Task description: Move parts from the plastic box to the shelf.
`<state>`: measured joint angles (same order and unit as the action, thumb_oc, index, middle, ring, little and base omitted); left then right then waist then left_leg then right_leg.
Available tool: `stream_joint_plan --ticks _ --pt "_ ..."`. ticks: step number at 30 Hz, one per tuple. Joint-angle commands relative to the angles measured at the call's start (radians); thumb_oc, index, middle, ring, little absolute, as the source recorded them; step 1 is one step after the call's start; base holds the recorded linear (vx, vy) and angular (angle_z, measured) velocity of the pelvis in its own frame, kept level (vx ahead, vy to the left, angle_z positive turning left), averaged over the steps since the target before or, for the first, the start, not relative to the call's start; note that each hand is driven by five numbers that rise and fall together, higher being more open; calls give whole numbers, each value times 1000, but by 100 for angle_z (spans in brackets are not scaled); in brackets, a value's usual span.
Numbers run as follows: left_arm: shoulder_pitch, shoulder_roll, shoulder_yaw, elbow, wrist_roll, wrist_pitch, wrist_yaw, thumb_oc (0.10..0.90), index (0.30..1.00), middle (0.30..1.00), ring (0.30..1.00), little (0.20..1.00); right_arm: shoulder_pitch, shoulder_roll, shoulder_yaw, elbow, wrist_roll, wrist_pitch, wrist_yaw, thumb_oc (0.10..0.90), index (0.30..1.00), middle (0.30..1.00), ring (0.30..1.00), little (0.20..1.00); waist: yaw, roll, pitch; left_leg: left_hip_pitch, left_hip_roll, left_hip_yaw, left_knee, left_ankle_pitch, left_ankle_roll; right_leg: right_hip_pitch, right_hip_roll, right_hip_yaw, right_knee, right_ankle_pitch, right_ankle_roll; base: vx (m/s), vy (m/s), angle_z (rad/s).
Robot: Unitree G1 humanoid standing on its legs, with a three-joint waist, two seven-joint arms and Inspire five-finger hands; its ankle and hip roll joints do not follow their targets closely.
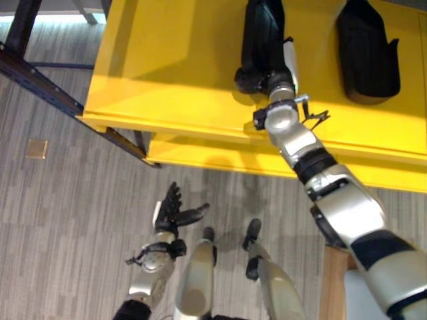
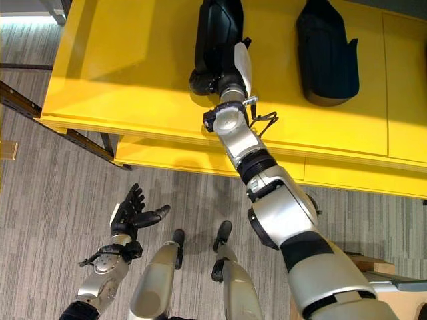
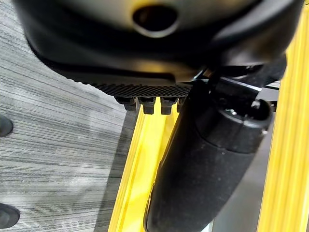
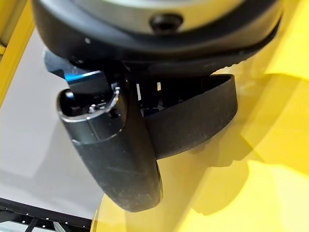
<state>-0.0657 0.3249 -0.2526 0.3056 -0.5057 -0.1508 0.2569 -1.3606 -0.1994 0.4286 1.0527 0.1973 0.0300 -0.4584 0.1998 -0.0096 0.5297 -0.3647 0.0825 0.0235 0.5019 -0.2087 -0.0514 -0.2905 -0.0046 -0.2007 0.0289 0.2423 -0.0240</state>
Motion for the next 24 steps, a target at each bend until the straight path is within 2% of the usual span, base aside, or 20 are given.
stream_joint_plan --ticks 1,15,16,17,18,24 --pt "-7 19 -43 -140 -4 -53 5 900 1000 1000 1000 1000 -95 37 4 -58 13 -31 13 400 300 300 300 300 49 51 -10 181 -33 71 -315 243 -71 24 -10 -12 79 -61 104 0 0 0" --pt "-12 33 -51 -138 -5 -54 11 900 1000 1000 1000 1000 -78 42 7 -59 -4 -26 15 400 300 300 300 300 37 47 -10 170 -31 71 -304 236 -69 12 -13 -16 86 -62 106 0 0 0" --pt "-11 33 -50 -139 -5 -54 11 900 1000 1000 1000 1000 -76 42 7 -60 -5 -26 14 453 374 374 374 374 36 47 -10 170 -31 71 -303 236 -69 11 -13 -16 87 -62 106 0 0 0" --pt "-12 34 -50 -138 -6 -54 10 900 1000 1000 1000 1000 -75 42 5 -60 -5 -28 13 855 937 937 937 937 35 47 -10 170 -30 71 -303 235 -68 9 -13 -17 88 -62 106 6 -8 3" --pt "-12 35 -52 -138 -6 -54 10 900 1000 1000 1000 1000 -76 42 4 -59 -4 -27 12 900 1000 1000 1000 1000 35 47 -10 170 -30 71 -303 235 -68 8 -13 -17 89 -62 106 0 0 0" --pt "-10 40 -50 -139 -6 -52 11 900 1000 1000 1000 1000 -73 31 -8 -75 -3 -28 1 900 1000 1000 1000 1000 31 46 -10 166 -29 69 -300 234 -67 5 -11 -16 92 -62 109 0 0 0"
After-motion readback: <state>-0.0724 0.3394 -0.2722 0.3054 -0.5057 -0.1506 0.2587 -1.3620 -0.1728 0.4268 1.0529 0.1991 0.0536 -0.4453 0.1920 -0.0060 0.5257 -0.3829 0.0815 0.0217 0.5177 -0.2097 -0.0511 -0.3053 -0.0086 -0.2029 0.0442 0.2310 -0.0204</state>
